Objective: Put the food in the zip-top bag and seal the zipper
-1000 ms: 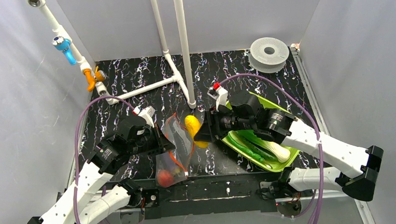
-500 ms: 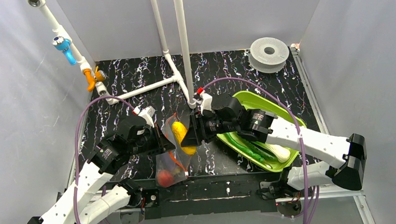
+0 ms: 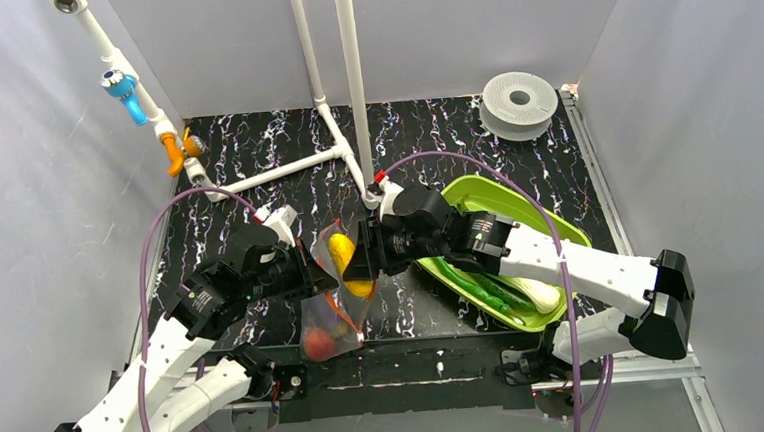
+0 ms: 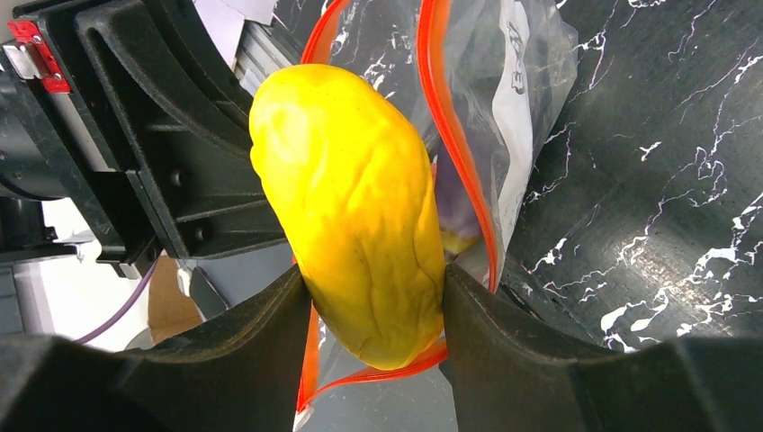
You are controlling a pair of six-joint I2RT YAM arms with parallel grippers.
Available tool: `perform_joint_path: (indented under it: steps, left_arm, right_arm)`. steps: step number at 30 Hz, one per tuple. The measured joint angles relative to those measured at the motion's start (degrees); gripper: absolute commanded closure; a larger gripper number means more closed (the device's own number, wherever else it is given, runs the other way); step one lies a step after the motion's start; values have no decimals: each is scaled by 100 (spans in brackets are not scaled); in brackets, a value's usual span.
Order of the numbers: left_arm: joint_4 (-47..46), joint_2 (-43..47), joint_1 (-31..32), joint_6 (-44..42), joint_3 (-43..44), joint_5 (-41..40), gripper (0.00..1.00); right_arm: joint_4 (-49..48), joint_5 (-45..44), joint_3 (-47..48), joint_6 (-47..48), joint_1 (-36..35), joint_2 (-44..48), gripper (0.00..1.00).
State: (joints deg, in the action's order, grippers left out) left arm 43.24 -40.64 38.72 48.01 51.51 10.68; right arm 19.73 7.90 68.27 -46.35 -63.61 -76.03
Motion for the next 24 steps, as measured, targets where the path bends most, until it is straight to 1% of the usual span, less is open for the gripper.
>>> perform_joint_path:
  steps: [7, 12, 17, 24]
  left_arm:
    - [-79, 37, 0, 44, 0, 35, 100]
    - [-79, 90, 0, 59, 0, 33, 100]
    - [-79, 109, 0, 66, 0, 37, 100]
    - [-76, 138, 0, 66, 0, 48, 100]
  right_arm:
    - [125, -219, 177, -2, -70, -22, 44]
    - [238, -343, 177, -9, -98, -24, 33]
    - [356, -387, 179, -2, -116, -105, 25]
    - [494, -503, 319, 55, -199, -184, 23]
